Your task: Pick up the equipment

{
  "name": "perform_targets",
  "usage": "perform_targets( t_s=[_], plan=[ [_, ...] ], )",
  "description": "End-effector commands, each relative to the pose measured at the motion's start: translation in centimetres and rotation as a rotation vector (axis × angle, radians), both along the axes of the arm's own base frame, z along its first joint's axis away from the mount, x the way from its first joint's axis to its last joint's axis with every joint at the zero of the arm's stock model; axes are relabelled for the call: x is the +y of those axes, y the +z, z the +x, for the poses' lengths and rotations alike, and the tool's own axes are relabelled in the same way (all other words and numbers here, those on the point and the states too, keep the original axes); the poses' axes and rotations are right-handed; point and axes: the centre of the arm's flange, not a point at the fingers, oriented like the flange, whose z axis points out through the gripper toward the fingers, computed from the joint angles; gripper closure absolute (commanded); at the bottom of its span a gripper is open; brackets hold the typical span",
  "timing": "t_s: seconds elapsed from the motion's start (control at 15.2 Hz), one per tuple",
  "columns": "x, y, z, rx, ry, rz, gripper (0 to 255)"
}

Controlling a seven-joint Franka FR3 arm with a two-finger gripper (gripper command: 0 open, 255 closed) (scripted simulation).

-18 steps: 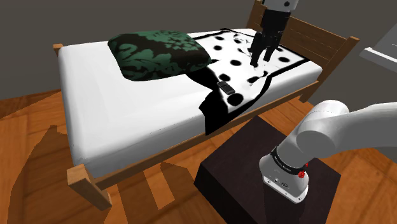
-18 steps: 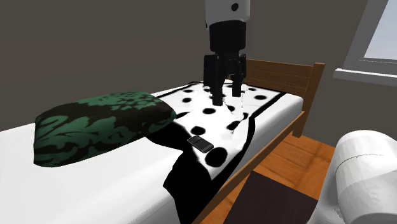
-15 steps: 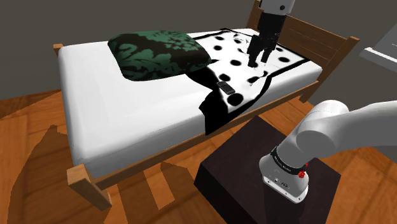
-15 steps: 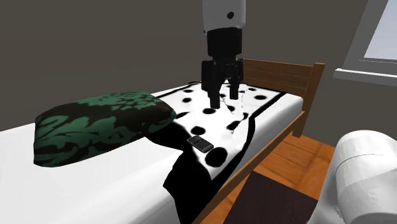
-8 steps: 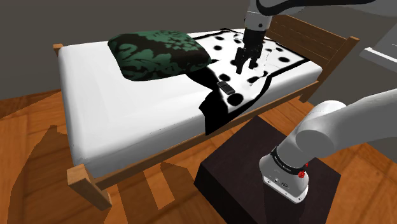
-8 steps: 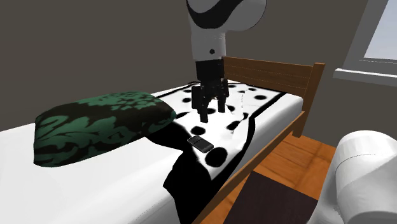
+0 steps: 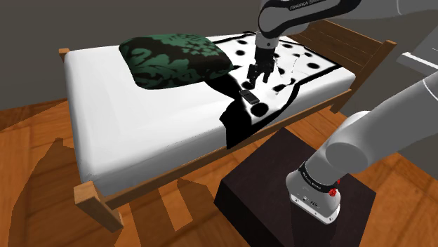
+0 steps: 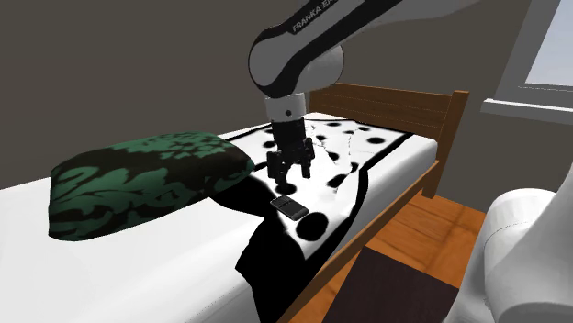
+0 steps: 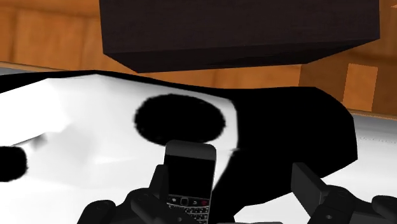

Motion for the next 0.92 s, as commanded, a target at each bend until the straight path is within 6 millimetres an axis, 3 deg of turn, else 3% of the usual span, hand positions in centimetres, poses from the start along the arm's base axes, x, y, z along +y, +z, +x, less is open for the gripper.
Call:
perform_targets(
  t_s=[0.0, 0.33, 0.86],
  plan=[
    [-0.9, -2.1, 1.4, 0.005, 0.000, -0.006, 0],
    [-3.3, -7.1, 5.0, 0.023, -0.001, -0.020, 0],
    [-3.3, -11.2, 5.0, 0.023, -0.001, -0.020, 0]
  ],
)
